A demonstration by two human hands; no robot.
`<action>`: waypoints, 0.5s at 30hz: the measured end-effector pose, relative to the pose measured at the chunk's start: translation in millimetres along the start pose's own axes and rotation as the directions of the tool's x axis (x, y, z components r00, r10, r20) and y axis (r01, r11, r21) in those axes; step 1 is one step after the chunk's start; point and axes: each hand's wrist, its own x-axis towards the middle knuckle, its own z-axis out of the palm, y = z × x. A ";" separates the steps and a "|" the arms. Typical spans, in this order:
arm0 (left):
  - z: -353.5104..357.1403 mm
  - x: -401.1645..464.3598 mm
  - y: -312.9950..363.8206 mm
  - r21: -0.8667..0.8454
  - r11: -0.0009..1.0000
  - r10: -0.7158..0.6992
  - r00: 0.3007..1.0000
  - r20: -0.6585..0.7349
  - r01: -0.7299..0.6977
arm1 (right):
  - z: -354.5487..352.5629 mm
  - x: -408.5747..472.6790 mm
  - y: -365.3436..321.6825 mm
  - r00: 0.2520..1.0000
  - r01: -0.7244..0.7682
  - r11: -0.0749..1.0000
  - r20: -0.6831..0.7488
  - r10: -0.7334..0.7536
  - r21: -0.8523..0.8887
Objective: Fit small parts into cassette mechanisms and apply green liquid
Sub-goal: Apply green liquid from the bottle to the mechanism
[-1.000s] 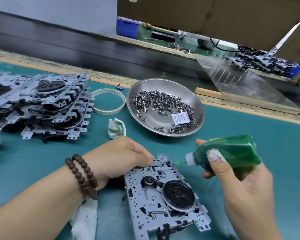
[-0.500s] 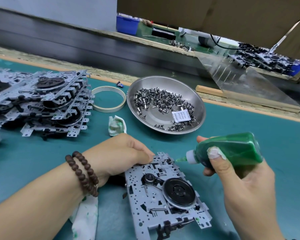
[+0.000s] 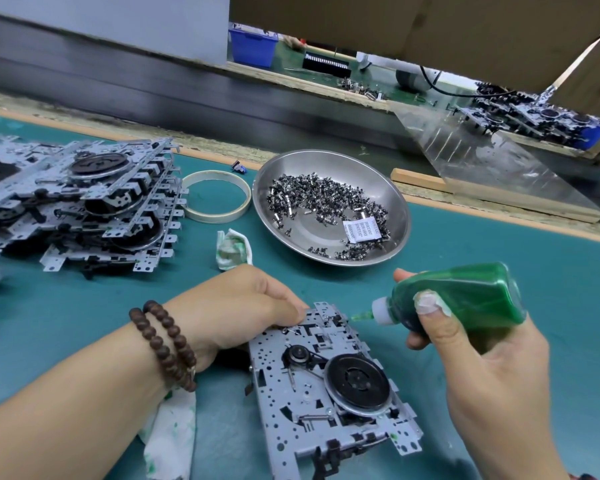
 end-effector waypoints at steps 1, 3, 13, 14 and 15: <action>0.0 0.2 0.0 0.004 1.000 0.001 1.000 -0.003 -0.001 | 0.1 0.0 -0.4 1.000 0.001 1.000 0.000 -0.001 0.005; 0.0 -0.5 -0.5 0.009 1.000 0.001 1.000 -0.001 -0.001 | 0.8 -0.2 -1.9 1.000 0.003 1.000 -0.007 -0.003 0.009; -0.3 -2.6 -0.1 0.017 1.000 -0.007 1.000 -0.002 0.007 | -0.8 -0.6 -0.6 1.000 0.007 1.000 0.006 -0.007 0.010; -0.3 -2.5 -0.2 0.018 1.000 -0.006 1.000 -0.004 0.006 | -0.8 -0.5 -0.7 1.000 0.009 1.000 0.011 -0.009 0.012; -0.3 -2.3 -0.3 0.016 1.000 -0.003 1.000 -0.005 0.004 | -0.7 -0.5 -1.1 1.000 0.014 1.000 0.015 -0.014 0.013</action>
